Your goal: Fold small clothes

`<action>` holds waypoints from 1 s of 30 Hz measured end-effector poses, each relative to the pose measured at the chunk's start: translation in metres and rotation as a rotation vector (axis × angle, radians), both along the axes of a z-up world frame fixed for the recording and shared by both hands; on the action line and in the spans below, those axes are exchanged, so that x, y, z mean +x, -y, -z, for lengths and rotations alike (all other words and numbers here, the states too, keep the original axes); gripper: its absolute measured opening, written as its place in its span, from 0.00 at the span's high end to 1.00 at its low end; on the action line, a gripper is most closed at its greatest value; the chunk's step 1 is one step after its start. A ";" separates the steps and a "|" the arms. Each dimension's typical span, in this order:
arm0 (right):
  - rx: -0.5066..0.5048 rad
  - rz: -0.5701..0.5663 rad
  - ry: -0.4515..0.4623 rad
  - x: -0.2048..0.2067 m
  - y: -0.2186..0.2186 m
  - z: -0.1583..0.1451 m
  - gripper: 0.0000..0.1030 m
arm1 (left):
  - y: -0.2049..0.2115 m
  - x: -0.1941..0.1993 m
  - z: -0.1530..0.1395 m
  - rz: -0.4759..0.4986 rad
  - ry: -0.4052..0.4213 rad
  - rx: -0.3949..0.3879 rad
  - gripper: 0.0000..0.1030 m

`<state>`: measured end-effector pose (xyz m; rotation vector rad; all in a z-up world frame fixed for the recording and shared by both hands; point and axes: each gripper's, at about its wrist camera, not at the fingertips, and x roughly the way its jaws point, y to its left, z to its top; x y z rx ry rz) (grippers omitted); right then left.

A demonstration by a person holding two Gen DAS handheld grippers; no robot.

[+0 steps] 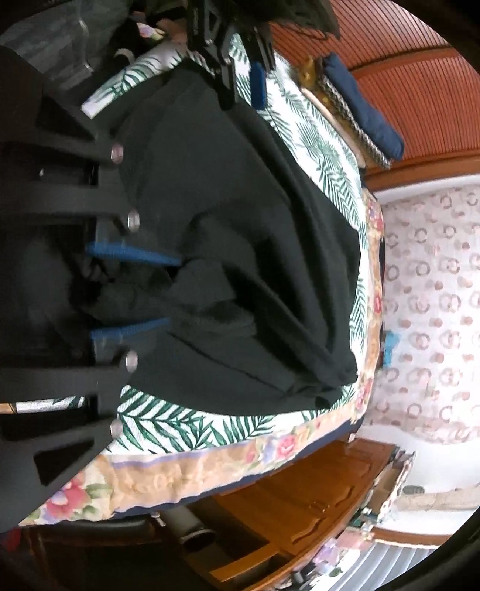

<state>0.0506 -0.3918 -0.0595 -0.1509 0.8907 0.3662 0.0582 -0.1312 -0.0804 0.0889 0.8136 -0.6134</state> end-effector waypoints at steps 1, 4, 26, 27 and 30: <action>-0.003 -0.004 0.007 -0.002 0.000 -0.003 0.91 | 0.000 0.000 -0.001 0.001 0.002 -0.003 0.49; 0.015 -0.014 0.022 -0.008 0.003 -0.012 0.94 | -0.001 -0.002 -0.003 0.003 0.009 -0.005 0.49; -0.061 0.099 0.014 -0.031 0.032 -0.018 0.80 | -0.003 -0.005 0.002 0.005 -0.022 0.013 0.48; -0.067 0.106 0.023 -0.031 0.032 -0.020 0.76 | -0.003 -0.006 0.003 0.004 -0.025 0.016 0.48; -0.071 0.124 0.057 -0.031 0.032 -0.025 0.59 | -0.003 -0.007 0.006 0.003 -0.036 0.023 0.49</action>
